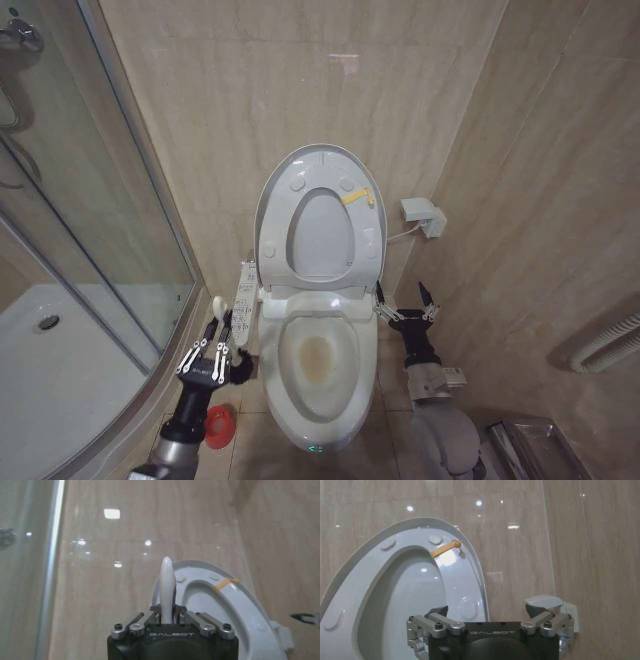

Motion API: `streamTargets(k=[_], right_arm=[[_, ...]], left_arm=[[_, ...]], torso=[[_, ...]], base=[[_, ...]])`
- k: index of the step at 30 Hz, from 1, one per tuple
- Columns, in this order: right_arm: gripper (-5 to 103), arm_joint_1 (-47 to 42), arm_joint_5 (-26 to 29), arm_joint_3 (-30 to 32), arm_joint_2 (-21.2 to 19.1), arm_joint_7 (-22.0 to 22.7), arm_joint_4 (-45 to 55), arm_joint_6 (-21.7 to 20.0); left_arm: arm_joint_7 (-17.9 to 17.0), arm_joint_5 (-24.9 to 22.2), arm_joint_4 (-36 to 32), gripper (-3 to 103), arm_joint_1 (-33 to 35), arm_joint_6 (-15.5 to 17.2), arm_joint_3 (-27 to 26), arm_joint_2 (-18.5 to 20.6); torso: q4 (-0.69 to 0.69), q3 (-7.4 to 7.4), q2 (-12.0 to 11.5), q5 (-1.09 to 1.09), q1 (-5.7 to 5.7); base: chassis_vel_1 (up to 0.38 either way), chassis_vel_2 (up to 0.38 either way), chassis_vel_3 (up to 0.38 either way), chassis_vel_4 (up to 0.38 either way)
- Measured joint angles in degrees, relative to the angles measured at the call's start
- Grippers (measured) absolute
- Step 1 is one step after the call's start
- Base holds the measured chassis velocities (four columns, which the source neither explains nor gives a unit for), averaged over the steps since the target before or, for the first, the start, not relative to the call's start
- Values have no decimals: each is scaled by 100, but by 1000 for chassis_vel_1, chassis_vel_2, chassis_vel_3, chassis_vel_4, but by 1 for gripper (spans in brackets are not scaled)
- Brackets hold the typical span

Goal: Open the toilet lid, clean the toilet bowl with a toilet brush, close the toilet lid, and flush.

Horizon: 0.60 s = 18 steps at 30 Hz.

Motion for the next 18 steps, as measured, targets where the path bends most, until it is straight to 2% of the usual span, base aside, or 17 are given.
streamTargets(k=[1,8,11,12,16,18], right_arm=[[100,0,0,0,0,0,0,0],[100,0,0,0,0,0,0,0],[100,0,0,0,0,0,0,0],[100,0,0,0,0,0,0,0],[100,0,0,0,0,0,0,0],[100,0,0,0,0,0,0,0]], left_arm=[[-5,29,27,18,51,-71,11,42],[-257,24,492,18,258,-431,-200,34],[-485,-80,1037,18,56,-579,-296,25],[-485,-80,1037,18,56,-579,-296,25],[-775,-163,1897,18,-372,-684,-272,19],[-820,-212,2124,18,-496,-698,-246,28]], torso=[[-4,0,0,-1,1],[2,1,0,0,0],[2,1,-1,0,0],[2,1,-1,0,0],[0,1,-1,-1,1],[1,1,-1,0,1]], base=[[0,0,0,0],[0,0,0,0],[0,0,0,0],[0,0,0,0],[0,0,0,0],[0,0,0,0]])
